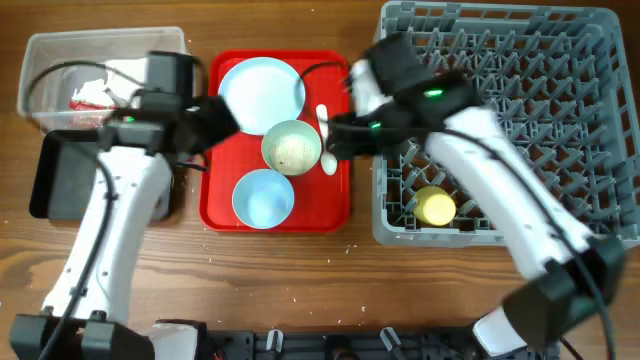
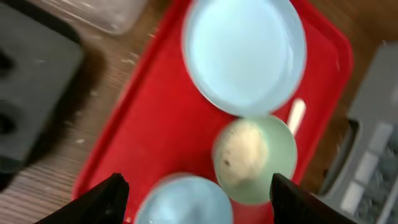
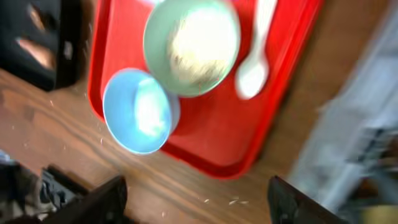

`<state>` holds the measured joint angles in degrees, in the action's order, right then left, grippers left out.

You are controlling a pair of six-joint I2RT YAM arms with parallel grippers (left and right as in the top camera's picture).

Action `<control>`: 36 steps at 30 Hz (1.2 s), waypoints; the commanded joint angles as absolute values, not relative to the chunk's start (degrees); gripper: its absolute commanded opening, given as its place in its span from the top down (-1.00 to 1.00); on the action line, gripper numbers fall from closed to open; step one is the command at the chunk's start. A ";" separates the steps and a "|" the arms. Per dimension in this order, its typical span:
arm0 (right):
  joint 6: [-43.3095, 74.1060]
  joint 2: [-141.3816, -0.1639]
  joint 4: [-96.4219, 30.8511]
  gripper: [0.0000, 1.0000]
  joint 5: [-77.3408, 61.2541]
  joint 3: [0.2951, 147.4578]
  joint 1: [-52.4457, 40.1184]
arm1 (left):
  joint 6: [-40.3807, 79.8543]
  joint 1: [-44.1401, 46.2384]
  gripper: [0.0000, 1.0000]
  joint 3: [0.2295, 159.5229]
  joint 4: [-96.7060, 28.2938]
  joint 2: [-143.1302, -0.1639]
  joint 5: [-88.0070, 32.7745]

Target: Sort waste into correct bins and load items into the dishwasher rack

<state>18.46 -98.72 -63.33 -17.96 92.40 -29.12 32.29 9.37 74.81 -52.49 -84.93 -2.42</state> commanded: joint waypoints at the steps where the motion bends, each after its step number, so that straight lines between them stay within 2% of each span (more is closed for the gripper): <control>1: 31.55 -106.41 -62.15 -0.27 -11.40 93.14 -39.29 | 31.44 1.13 -0.48 75.33 -53.63 -84.53 -1.98; 5: 38.02 -111.74 -58.83 0.01 -3.09 93.14 -46.57 | 28.71 0.47 -0.47 75.22 -54.17 -84.53 -1.63; 10: 39.03 -118.54 -52.03 0.05 -0.03 93.10 -49.08 | 28.75 0.45 -0.45 75.22 -54.50 -84.53 2.33; 15: 38.98 -121.32 -49.65 0.22 -0.01 92.92 -49.15 | 29.65 -2.55 -0.44 75.22 -53.58 -84.53 3.09; 18: 38.96 -122.10 -49.47 0.46 -0.01 92.88 -49.12 | 30.52 -6.48 -0.43 75.22 -53.60 -84.53 2.87; 20: 38.96 -122.61 -49.50 0.73 0.01 92.73 -49.12 | 30.48 -8.64 -0.43 75.22 -53.63 -84.53 2.87; 22: 38.94 -122.61 -49.67 0.87 0.01 92.49 -49.12 | 30.48 -9.67 -0.43 75.22 -53.65 -84.53 2.90; 30: 35.73 -120.53 -52.60 0.91 -0.25 92.58 -49.12 | 30.46 -10.04 -0.45 75.22 -53.65 -84.53 3.11; 36: 28.71 -97.62 -57.01 0.92 3.29 93.45 -47.35 | 30.46 -10.02 -0.48 75.22 -53.65 -84.53 3.09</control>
